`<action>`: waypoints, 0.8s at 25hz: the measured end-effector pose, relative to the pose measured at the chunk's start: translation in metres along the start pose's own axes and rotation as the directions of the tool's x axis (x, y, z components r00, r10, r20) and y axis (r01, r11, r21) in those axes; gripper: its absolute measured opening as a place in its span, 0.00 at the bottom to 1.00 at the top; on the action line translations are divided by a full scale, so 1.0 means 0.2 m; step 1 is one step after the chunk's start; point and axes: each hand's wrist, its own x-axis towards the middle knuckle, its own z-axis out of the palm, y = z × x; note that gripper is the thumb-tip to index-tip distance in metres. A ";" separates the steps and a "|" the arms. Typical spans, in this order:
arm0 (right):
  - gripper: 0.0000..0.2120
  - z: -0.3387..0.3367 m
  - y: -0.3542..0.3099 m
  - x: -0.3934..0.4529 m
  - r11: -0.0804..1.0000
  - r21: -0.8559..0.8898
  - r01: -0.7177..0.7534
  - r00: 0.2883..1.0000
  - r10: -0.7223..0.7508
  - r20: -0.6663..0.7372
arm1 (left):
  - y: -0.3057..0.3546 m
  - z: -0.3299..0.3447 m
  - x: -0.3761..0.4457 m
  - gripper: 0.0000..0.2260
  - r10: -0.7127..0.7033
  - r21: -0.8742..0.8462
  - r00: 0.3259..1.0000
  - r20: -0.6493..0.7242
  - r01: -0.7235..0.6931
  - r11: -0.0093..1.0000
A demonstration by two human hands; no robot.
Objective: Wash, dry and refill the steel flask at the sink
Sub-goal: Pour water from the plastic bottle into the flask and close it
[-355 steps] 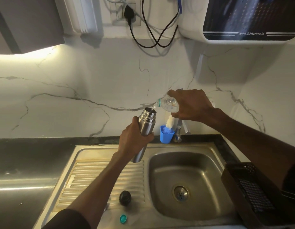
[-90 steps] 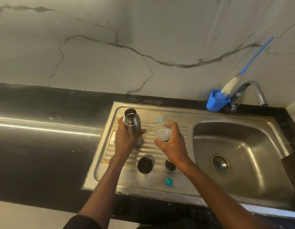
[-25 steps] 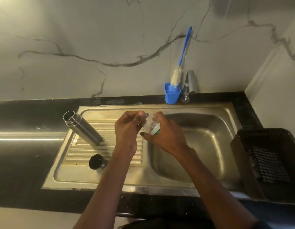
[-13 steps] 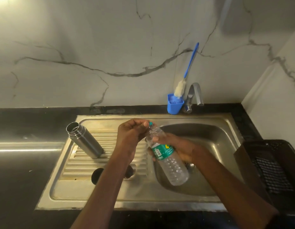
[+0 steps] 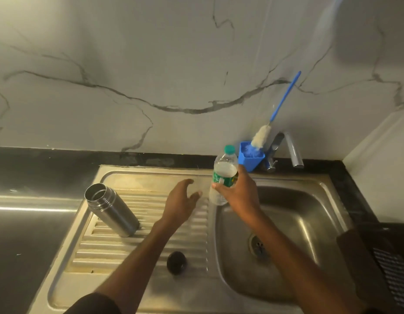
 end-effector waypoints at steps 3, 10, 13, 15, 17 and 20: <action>0.31 0.11 -0.02 0.22 0.999 -0.032 0.027 0.996 -0.030 -0.090 | -0.20 0.11 0.10 0.39 0.030 0.338 0.989 0.144 -0.078 0.938; 0.33 0.39 0.00 0.65 0.997 -0.014 0.081 0.986 -0.082 -0.149 | -0.42 0.18 0.16 0.49 -0.015 0.404 0.975 0.222 -0.078 0.912; 0.33 0.50 0.03 0.72 0.994 -0.037 0.101 0.984 -0.105 -0.141 | -0.42 0.18 0.17 0.48 -0.017 0.416 0.974 0.225 -0.080 0.906; 0.33 0.54 0.06 0.73 0.993 -0.066 0.093 0.985 -0.102 -0.140 | -0.40 0.18 0.17 0.48 -0.028 0.417 0.974 0.223 -0.069 0.906; 0.32 0.56 0.07 0.74 0.994 -0.068 0.086 0.986 -0.095 -0.136 | -0.39 0.17 0.17 0.48 -0.024 0.415 0.975 0.220 -0.071 0.907; 0.34 0.57 0.08 0.74 0.994 -0.068 0.080 0.988 -0.089 -0.127 | -0.38 0.16 0.16 0.48 -0.026 0.418 0.975 0.222 -0.071 0.905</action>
